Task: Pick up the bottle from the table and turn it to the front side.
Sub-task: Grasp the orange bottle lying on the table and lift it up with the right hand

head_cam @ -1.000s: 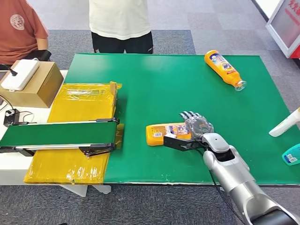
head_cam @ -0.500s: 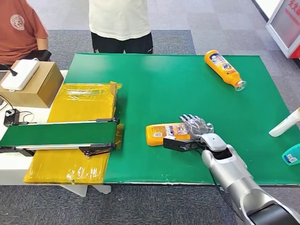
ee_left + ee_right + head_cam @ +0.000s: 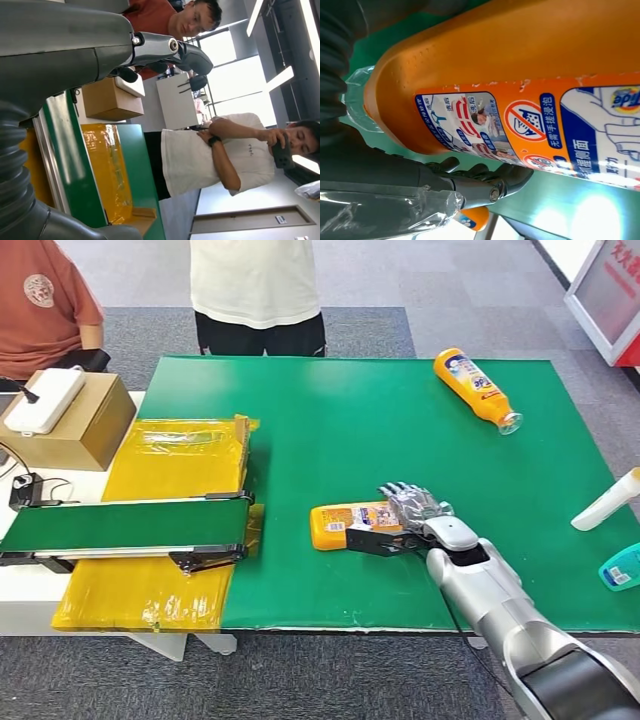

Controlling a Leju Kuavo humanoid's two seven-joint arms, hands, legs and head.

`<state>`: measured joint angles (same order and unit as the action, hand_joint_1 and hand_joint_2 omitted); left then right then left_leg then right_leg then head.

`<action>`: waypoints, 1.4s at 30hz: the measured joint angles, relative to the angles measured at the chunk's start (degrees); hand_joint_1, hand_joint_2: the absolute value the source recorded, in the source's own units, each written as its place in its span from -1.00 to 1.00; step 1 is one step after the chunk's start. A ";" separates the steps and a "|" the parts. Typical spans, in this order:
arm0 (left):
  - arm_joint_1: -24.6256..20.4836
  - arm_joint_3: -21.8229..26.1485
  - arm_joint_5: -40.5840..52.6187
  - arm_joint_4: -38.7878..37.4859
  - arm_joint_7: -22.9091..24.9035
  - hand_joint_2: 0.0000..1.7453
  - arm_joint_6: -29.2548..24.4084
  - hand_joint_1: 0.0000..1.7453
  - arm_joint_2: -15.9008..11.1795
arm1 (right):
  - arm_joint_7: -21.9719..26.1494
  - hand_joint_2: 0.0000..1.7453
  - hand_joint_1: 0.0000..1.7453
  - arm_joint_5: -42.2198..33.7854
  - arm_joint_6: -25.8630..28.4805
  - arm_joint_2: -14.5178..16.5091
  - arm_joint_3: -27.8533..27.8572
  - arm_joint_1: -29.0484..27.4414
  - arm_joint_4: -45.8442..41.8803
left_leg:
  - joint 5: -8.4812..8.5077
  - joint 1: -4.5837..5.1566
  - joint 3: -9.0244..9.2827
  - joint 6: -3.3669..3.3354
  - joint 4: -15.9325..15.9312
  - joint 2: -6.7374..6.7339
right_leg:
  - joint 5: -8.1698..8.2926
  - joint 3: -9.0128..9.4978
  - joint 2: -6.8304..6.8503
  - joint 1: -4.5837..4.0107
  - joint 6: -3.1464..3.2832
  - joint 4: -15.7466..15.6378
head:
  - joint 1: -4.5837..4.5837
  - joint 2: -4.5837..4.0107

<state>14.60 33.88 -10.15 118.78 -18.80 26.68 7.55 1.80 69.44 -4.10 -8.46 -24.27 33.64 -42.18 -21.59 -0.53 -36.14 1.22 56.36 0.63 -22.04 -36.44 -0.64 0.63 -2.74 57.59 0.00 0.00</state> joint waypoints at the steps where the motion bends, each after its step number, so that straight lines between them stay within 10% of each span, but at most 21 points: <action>1: 0.16 -0.18 0.01 0.01 -0.07 1.00 -0.09 -1.00 -0.08 | -0.03 1.00 1.00 -0.03 0.12 0.04 -0.07 0.13 0.44 | 0.02 0.00 0.01 0.00 0.00 0.00 | 0.01 0.01 0.00 0.00 -0.01 0.00 | 0.01 0.00; 19: 0.75 -2.02 0.13 0.16 -0.10 1.00 -0.60 -1.00 -0.69 | 0.93 1.00 1.00 -1.93 1.14 0.71 -0.21 1.30 2.58 | 0.05 0.00 0.02 0.00 0.00 0.00 | 0.04 0.04 0.00 0.00 -0.03 0.00 | 0.01 0.00; 28: -1.67 -5.20 1.38 -1.07 -0.76 1.00 -8.69 -1.00 -1.71 | 10.24 1.00 1.00 -33.66 -6.39 3.08 4.85 -1.83 -7.45 | 0.08 -0.01 -0.06 0.04 0.00 0.00 | 0.03 -0.07 0.00 -0.01 -0.01 0.02 | -0.01 0.00; 42: -11.97 -7.05 -2.23 -7.28 -1.11 1.00 -14.39 -1.00 -2.26 | 12.29 1.00 1.00 -48.35 -7.74 8.98 5.67 -2.22 -21.68 | 0.10 0.00 -0.16 0.04 0.00 0.00 | 0.03 -0.16 0.01 -0.01 -0.01 0.02 | 0.01 0.00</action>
<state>2.63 26.83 -12.38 111.50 -19.90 12.29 5.29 14.09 21.09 -11.85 0.52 -18.60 31.42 -63.87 -21.48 -0.53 -36.30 1.26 56.36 0.64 -22.01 -36.60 -0.63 0.62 -2.75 57.62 0.00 0.00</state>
